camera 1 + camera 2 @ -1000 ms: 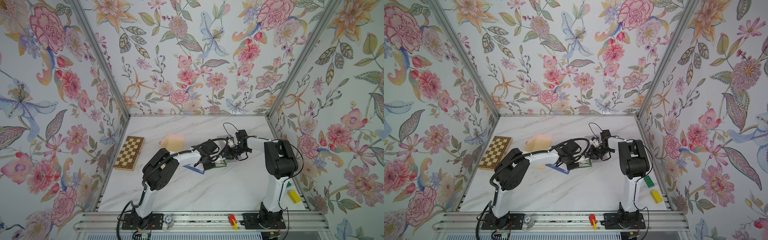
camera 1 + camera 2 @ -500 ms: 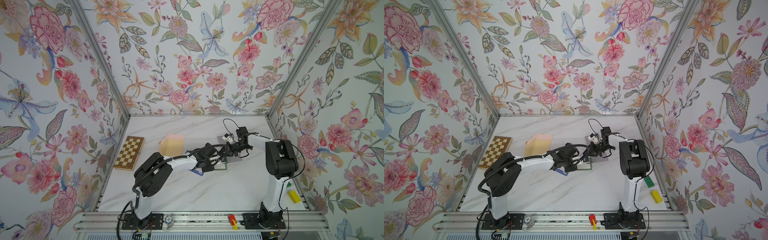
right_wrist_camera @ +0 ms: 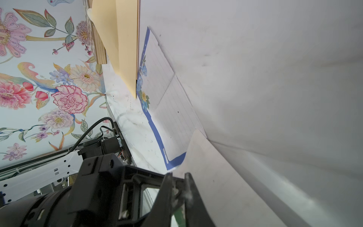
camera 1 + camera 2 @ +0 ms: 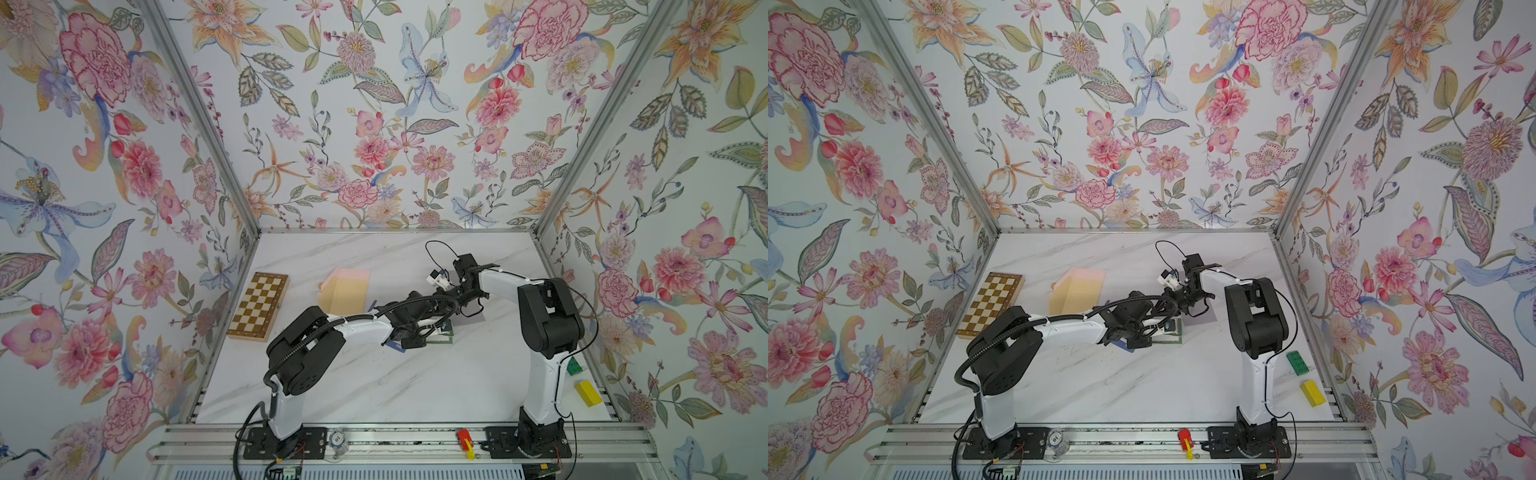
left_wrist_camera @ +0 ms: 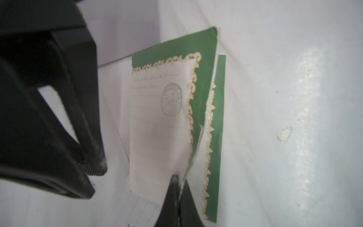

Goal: Fold the letter paper in half and place it into the envelope
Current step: Fold the letter paper at the center of the board.

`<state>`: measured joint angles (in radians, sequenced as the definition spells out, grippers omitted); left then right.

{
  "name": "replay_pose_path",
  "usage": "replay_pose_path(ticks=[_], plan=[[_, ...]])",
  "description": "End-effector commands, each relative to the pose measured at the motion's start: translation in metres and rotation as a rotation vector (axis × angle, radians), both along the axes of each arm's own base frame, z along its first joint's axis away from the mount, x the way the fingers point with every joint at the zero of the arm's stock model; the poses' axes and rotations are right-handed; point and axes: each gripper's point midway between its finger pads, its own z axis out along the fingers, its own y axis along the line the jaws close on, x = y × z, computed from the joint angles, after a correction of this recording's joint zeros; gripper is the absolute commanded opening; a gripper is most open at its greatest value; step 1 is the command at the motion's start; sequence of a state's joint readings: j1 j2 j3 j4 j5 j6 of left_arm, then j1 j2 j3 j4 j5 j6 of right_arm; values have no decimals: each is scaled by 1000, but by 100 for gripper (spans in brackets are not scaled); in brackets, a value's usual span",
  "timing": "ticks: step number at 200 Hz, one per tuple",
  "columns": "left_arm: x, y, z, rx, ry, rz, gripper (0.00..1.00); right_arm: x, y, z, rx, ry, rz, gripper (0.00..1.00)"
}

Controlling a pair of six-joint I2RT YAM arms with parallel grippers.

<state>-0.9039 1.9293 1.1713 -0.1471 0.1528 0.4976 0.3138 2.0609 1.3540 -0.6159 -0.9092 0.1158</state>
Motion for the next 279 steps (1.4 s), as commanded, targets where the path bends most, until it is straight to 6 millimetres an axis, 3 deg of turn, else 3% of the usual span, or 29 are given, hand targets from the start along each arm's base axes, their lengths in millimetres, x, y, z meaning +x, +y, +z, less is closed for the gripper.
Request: replay_pose_path(ticks=[1,52,140,175,231,279], plan=[[-9,-4,9,-17,-16,-40,0,-6,3,-11,-7,43,16,15],[-13,-2,5,-11,-5,-46,0,-18,4,-28,-54,71,33,14],[-16,-1,5,-12,7,-46,0,-25,-18,-59,-188,87,17,13],[-17,1,5,-5,7,-44,0,-25,-22,-52,-186,74,6,13],[-16,0,4,0,15,-36,0,-15,-23,-25,-131,27,-23,13],[-15,2,-1,20,18,-25,0,-20,-35,-36,-184,43,-44,13]])
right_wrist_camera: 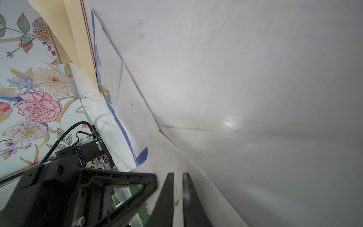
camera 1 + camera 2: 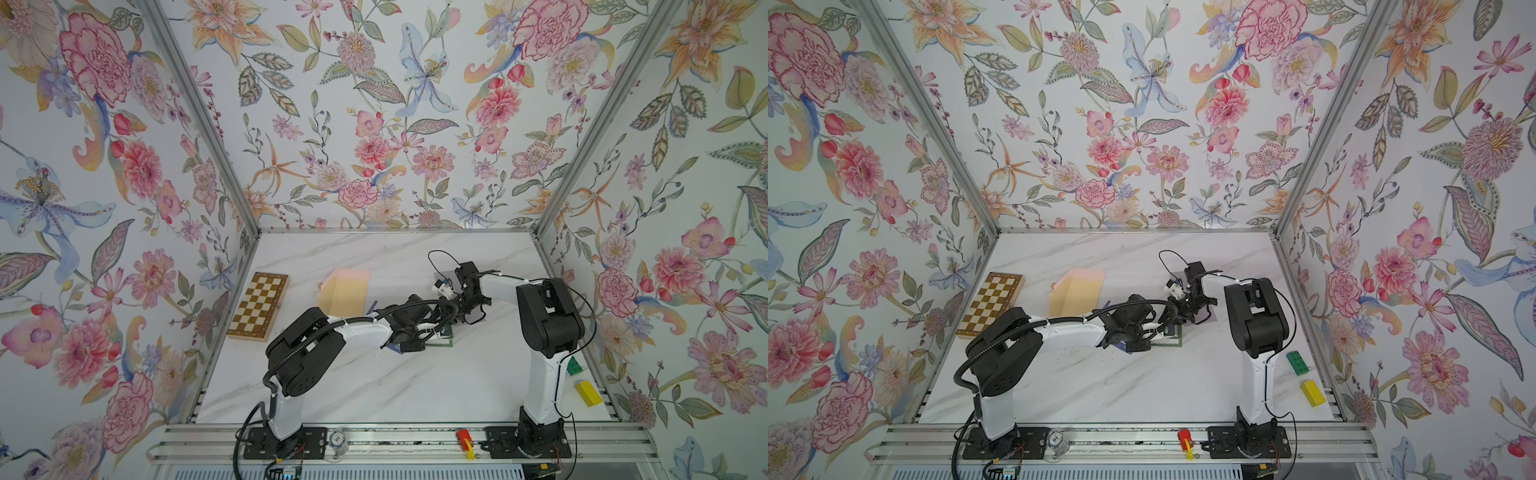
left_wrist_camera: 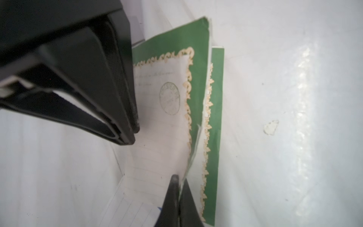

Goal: Fold the letter paper in half and place it into the envelope
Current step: Fold the letter paper at the center of the board.

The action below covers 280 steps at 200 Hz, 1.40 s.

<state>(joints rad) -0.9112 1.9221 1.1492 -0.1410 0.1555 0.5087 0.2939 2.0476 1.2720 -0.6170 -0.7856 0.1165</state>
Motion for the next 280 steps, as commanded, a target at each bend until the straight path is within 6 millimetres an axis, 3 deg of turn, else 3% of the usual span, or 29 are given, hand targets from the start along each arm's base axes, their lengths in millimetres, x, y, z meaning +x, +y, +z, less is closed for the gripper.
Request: replay_pose_path(ticks=[1,43,113,193,280], plan=[[-8,0,3,11,15,-7,0,-8,-9,-6,-48,15,-8,13],[-10,-2,2,16,17,-10,0,-15,-22,-24,-118,38,-19,13],[-11,-1,-6,52,13,-2,0,-11,-26,11,-73,-30,-48,14],[-16,2,-9,50,14,0,0,-25,-56,-26,-165,34,-99,14],[-18,7,-13,52,22,21,0,-24,-87,-8,-135,4,-192,15]])
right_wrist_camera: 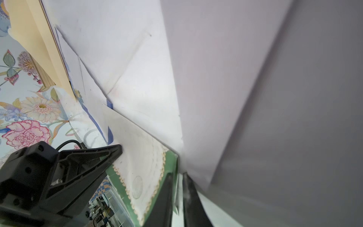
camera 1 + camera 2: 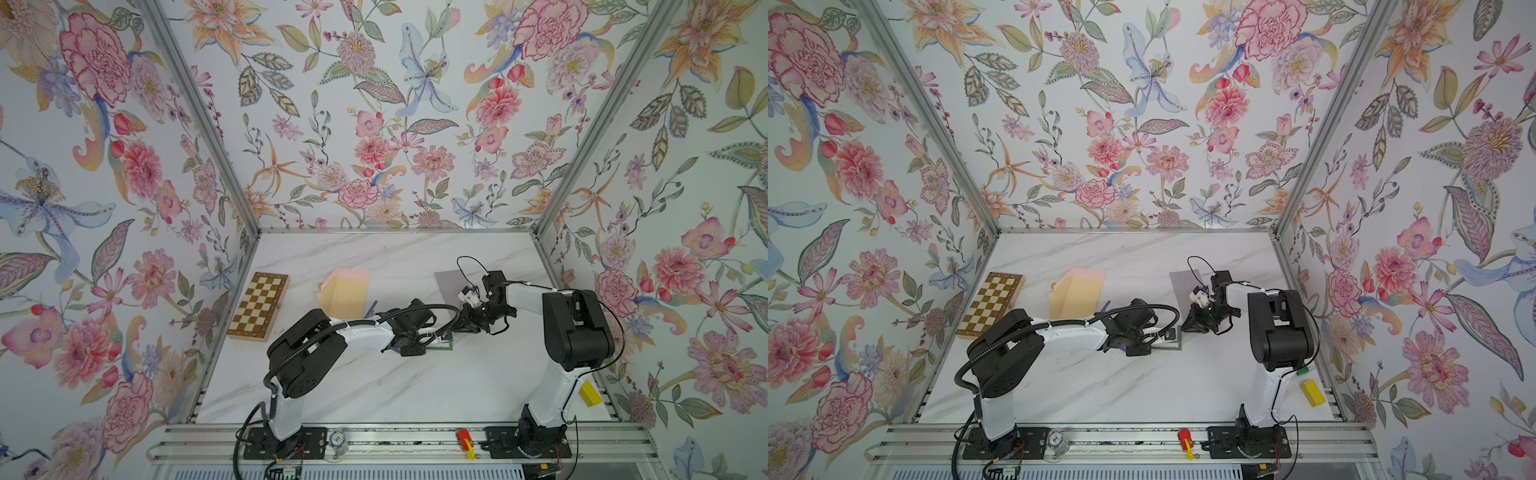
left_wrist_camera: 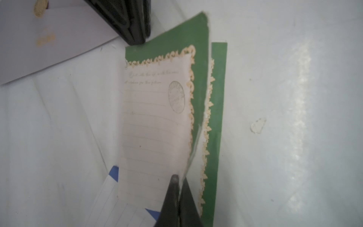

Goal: Fold the letter paper in half and place it into the envelope
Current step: Fold the letter paper at the center of the board.

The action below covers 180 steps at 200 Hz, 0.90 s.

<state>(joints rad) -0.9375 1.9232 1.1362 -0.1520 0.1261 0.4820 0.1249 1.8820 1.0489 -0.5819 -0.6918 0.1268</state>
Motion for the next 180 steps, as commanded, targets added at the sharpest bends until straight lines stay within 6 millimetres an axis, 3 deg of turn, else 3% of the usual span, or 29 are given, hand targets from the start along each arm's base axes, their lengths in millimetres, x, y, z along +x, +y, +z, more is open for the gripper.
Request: replay_pose_path(ticks=[1,30,81,109,180], plan=[[-8,6,-7,25,15,8,0,-8,-11,-1,-38,-2,-8,15],[-8,5,-7,18,11,11,0,-12,-10,13,6,-19,-25,21],[-8,2,-4,4,-2,14,0,-19,13,38,189,-36,-97,30],[-8,1,-3,1,-5,11,0,-27,23,33,198,-19,-91,31],[-9,0,-3,-1,-12,6,0,-34,22,21,137,-18,-104,34]])
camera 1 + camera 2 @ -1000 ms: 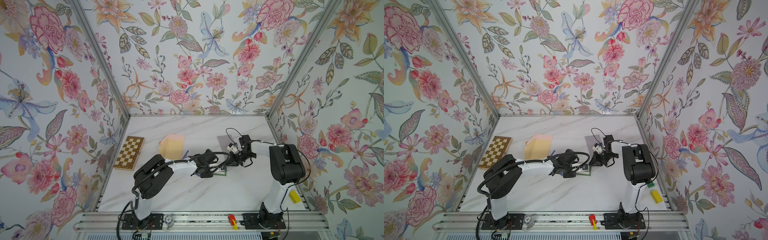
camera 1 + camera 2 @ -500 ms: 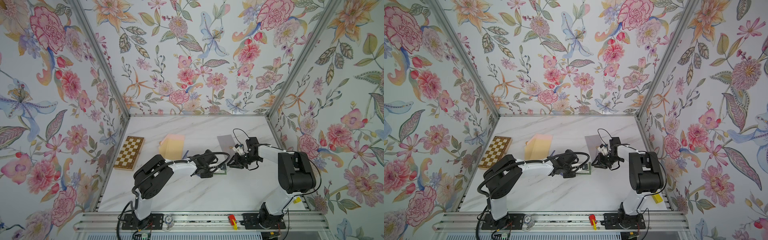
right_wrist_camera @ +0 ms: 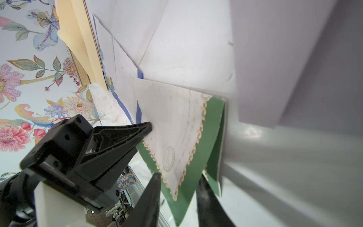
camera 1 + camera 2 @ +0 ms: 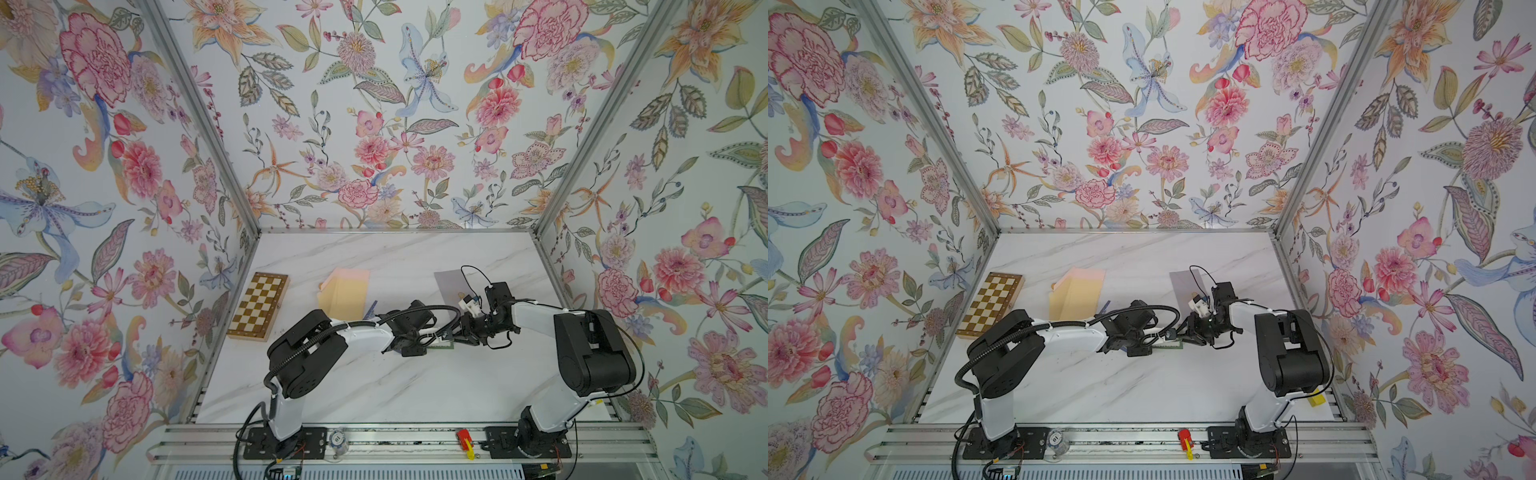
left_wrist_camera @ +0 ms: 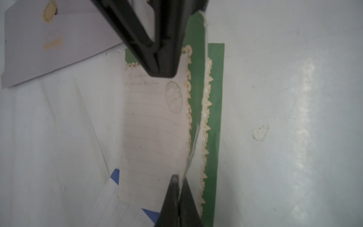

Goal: Fold the letter paper in half and place it into the envelope
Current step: Fold the letter paper at the center of the board.

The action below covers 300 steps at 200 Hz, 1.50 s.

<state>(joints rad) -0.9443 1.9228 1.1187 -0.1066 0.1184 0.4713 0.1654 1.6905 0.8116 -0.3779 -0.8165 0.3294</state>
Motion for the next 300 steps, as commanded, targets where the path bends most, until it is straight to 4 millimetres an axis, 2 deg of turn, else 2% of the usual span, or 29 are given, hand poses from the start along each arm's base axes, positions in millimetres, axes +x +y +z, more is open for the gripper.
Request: replay_pose_path(ticks=[1,29,69,81,96,105,119,135,148,173,191,207,227,244,269,300], plan=[[-10,4,-3,22,4,0,0,1,-1,0,-9,-18,-19,34],[-9,4,0,21,-8,0,0,2,3,-4,20,-12,-24,33],[-8,5,-3,38,-32,3,0,6,7,-4,57,-21,-40,26],[-6,6,-2,43,-48,10,14,6,6,-4,56,-23,-40,22],[-7,6,1,33,-69,6,12,4,6,-6,52,-22,-41,17],[-6,5,7,16,-85,9,13,4,5,-8,47,-23,-40,13],[-8,5,15,-14,-99,7,27,4,4,-11,41,-39,-37,9],[-11,4,28,-63,-114,-4,29,5,6,-11,47,-73,-23,7],[-21,2,36,-99,-95,-50,33,6,6,-12,40,-110,-5,4],[-35,-3,64,-200,-87,-98,34,6,6,-11,-9,-193,32,1],[-29,-1,84,-275,-125,-70,34,5,11,-7,-49,-280,74,0],[-14,4,94,-345,-114,-12,34,4,15,-3,-105,-361,104,0],[3,6,91,-380,-24,33,35,6,17,3,-156,-448,100,0],[10,5,75,-341,35,46,35,7,18,9,-178,-513,77,0],[11,1,57,-328,106,38,35,7,20,17,-170,-593,50,0],[18,3,56,-398,156,52,36,0,22,18,-165,-629,64,0]])
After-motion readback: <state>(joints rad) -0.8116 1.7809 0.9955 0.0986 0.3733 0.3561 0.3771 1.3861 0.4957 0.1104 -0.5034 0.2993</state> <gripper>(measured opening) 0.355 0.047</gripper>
